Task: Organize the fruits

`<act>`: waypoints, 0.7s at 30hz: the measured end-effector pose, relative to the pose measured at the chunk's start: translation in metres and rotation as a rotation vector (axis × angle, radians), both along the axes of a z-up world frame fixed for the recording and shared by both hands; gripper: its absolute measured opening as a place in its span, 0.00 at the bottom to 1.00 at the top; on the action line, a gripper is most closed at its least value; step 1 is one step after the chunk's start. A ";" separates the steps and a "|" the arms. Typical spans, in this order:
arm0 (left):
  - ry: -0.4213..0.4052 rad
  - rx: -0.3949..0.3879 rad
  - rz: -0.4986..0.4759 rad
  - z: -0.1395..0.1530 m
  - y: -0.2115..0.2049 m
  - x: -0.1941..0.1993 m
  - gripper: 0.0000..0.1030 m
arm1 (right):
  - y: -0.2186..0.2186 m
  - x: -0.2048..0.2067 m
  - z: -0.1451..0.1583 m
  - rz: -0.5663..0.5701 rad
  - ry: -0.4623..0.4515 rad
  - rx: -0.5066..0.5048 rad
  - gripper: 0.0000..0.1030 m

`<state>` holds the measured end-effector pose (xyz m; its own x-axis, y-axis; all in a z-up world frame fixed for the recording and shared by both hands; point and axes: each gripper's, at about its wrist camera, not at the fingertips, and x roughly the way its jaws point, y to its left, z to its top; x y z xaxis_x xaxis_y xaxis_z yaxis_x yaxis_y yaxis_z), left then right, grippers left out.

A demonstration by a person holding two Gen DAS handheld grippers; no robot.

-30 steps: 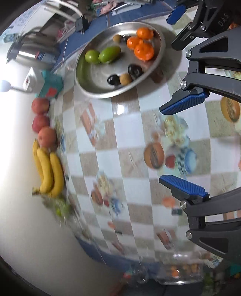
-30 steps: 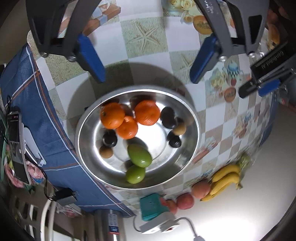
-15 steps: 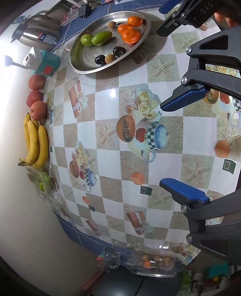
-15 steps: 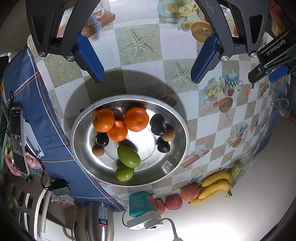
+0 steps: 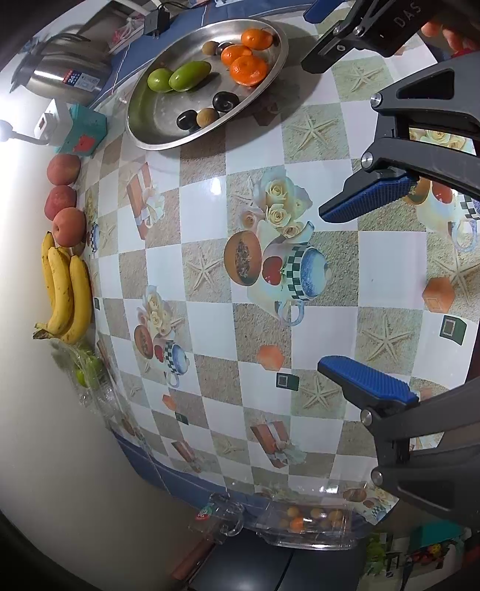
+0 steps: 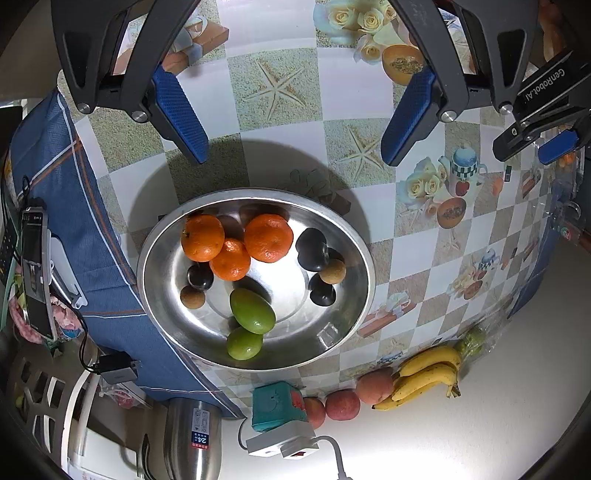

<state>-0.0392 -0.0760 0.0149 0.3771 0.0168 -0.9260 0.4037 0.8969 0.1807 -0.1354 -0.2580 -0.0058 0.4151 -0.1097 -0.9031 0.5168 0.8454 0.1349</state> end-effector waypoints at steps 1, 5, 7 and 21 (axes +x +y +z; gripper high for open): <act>0.003 -0.002 0.001 0.000 0.000 0.000 0.76 | 0.000 0.000 0.000 0.001 0.001 -0.001 0.92; 0.011 -0.005 0.006 -0.001 0.001 0.001 0.75 | 0.001 0.001 -0.001 0.004 0.005 -0.003 0.92; 0.015 -0.005 0.006 -0.002 0.001 0.001 0.75 | 0.000 0.001 -0.001 0.002 0.005 -0.002 0.92; 0.035 0.009 0.022 -0.007 0.004 0.003 0.75 | 0.000 0.001 -0.002 0.000 0.007 -0.001 0.92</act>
<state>-0.0362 -0.0725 0.0081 0.3435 0.0336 -0.9385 0.3901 0.9040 0.1751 -0.1344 -0.2582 -0.0073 0.4087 -0.1106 -0.9059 0.5177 0.8456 0.1303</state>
